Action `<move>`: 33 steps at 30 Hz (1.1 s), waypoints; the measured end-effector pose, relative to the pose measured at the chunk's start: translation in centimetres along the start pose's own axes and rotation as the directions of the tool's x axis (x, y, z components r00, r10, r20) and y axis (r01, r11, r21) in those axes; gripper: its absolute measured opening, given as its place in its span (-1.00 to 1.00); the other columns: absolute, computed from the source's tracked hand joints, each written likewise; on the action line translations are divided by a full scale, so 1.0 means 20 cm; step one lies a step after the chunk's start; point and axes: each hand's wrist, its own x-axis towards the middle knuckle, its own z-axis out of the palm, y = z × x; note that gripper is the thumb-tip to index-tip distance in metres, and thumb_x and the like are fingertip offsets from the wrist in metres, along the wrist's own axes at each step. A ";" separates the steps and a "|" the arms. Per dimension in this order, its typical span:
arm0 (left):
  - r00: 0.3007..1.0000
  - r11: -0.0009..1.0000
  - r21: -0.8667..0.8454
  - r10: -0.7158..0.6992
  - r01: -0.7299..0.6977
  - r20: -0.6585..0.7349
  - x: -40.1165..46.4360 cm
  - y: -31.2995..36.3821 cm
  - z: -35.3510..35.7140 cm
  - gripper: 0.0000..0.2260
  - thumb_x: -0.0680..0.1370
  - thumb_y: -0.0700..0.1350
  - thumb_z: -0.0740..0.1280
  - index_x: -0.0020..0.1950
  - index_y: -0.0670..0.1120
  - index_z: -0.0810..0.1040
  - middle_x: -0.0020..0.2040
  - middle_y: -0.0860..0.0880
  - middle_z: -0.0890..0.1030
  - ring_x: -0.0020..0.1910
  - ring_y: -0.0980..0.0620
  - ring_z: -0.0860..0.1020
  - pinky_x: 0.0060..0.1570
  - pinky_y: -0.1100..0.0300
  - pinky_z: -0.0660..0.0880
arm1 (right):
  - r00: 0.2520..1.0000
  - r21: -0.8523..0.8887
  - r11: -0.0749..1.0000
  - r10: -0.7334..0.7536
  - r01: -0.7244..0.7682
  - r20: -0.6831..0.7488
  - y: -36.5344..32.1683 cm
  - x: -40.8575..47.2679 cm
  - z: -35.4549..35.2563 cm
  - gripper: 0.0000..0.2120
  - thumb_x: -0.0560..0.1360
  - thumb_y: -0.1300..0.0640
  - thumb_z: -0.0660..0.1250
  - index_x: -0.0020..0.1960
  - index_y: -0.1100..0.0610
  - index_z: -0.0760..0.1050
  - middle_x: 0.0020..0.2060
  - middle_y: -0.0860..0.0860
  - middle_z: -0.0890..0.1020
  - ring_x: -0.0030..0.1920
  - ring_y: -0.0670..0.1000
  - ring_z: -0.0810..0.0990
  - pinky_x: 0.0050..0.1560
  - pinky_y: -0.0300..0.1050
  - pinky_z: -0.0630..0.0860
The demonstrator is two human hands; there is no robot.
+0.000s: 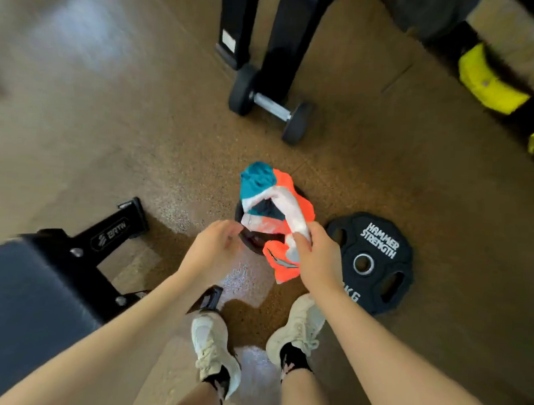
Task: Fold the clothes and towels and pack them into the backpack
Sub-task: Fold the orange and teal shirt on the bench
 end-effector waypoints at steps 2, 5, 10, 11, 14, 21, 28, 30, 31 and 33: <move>1.000 0.999 -0.031 -0.004 0.004 -0.024 -0.18 0.15 -0.24 -0.75 0.54 -0.24 0.18 0.17 -0.13 0.53 0.07 -0.07 0.56 0.06 -0.06 0.53 -0.03 0.27 0.31 | 0.998 0.035 0.999 -0.014 0.016 -0.059 -0.26 -0.14 -0.21 -0.85 0.56 0.16 0.21 -0.02 0.23 0.49 -0.17 0.16 0.60 -0.10 0.18 0.52 -0.18 -0.05 0.28; 0.998 0.989 -0.143 -0.043 0.036 -0.050 -0.47 0.37 -0.58 -0.74 0.57 -0.21 0.15 0.22 -0.08 0.50 0.13 -0.08 0.58 0.06 -0.06 0.56 0.01 0.23 0.39 | 0.994 0.045 0.998 -0.041 0.046 -0.100 -0.66 -0.36 -0.48 -0.87 0.56 0.14 0.20 -0.11 0.17 0.45 -0.23 0.00 0.51 -0.13 0.06 0.48 -0.18 -0.13 0.30; 0.976 0.935 -0.287 0.181 -0.208 -0.119 -0.93 0.65 -1.01 -0.77 0.57 -0.24 0.20 0.19 -0.09 0.49 0.13 -0.10 0.58 0.04 -0.08 0.57 0.05 0.16 0.45 | 0.975 -0.007 0.976 -0.217 0.217 -0.047 -1.22 -0.75 -0.84 -0.86 0.55 0.12 0.24 -0.06 0.19 0.50 -0.21 0.01 0.53 -0.12 0.01 0.49 -0.13 -0.11 0.41; 0.961 0.919 -0.286 0.240 -0.271 -0.137 -1.01 0.69 -1.07 -0.77 0.56 -0.22 0.24 0.21 -0.08 0.48 0.12 -0.08 0.57 0.06 -0.06 0.56 0.08 0.16 0.45 | 0.962 0.013 0.963 -0.270 0.271 -0.037 -1.31 -0.83 -0.90 -0.85 0.54 0.13 0.26 -0.09 0.21 0.51 -0.24 0.03 0.53 -0.16 0.01 0.48 -0.18 -0.13 0.36; 0.874 0.861 -0.161 0.460 -0.482 -0.157 -1.16 0.75 -1.23 -0.62 0.51 -0.14 0.34 0.32 -0.05 0.40 0.22 0.01 0.47 0.16 0.06 0.46 0.18 0.21 0.40 | 0.896 0.100 0.895 -0.440 0.434 0.052 -1.57 -1.05 -1.06 -0.80 0.46 0.09 0.32 -0.19 0.23 0.55 -0.34 0.02 0.54 -0.27 -0.07 0.45 -0.27 -0.19 0.33; 0.839 0.850 -0.089 0.488 -0.520 -0.242 -1.32 0.83 -1.42 -0.80 0.48 -0.09 0.34 0.05 -0.14 0.54 -0.13 0.06 0.54 -0.15 0.14 0.44 -0.17 0.33 0.30 | 0.749 0.215 0.777 -0.629 0.592 0.209 -1.86 -1.29 -1.31 -0.83 0.49 0.29 0.32 -0.22 0.12 0.60 -0.35 -0.07 0.60 -0.28 -0.19 0.52 -0.24 -0.38 0.41; 0.898 0.924 -0.139 0.296 -0.355 -0.325 -1.39 0.73 -1.43 -0.88 0.58 -0.16 0.22 -0.13 0.02 0.43 -0.27 0.14 0.48 -0.27 0.17 0.44 -0.21 0.42 0.36 | 0.758 0.385 0.743 -0.636 0.548 0.148 -1.89 -1.20 -1.48 -0.83 0.51 0.25 0.29 -0.23 0.12 0.58 -0.36 -0.03 0.59 -0.30 -0.09 0.56 -0.27 -0.28 0.46; 0.887 0.901 -0.255 0.231 -0.350 -0.400 -1.41 0.79 -1.43 -0.82 0.58 -0.19 0.22 -0.18 0.05 0.43 -0.27 0.08 0.52 -0.28 0.10 0.47 -0.13 0.21 0.45 | 0.776 0.309 0.760 -0.623 0.572 0.099 -1.90 -1.15 -1.49 -0.86 0.53 0.21 0.27 -0.14 0.14 0.58 -0.29 0.01 0.58 -0.24 -0.07 0.54 -0.19 -0.23 0.47; 0.879 0.869 -0.349 0.177 -0.350 -0.443 -1.43 0.84 -1.46 -0.81 0.57 -0.21 0.22 -0.19 0.03 0.46 -0.27 0.02 0.55 -0.29 0.04 0.49 -0.13 0.09 0.49 | 0.795 0.211 0.782 -0.605 0.586 0.033 -1.90 -1.10 -1.50 -0.87 0.54 0.18 0.25 -0.05 0.16 0.58 -0.21 0.02 0.59 -0.15 -0.05 0.54 -0.11 -0.16 0.48; 0.865 0.803 -0.478 0.089 -0.355 -0.493 -1.45 0.95 -1.51 -0.83 0.56 -0.23 0.22 -0.20 -0.05 0.51 -0.29 -0.07 0.56 -0.36 0.00 0.50 -0.23 0.06 0.51 | 0.808 -0.060 0.813 -0.582 0.579 -0.088 -1.88 -1.02 -1.51 -0.75 0.54 0.14 0.25 0.20 0.15 0.50 0.08 0.09 0.56 0.12 0.06 0.51 0.15 -0.01 0.45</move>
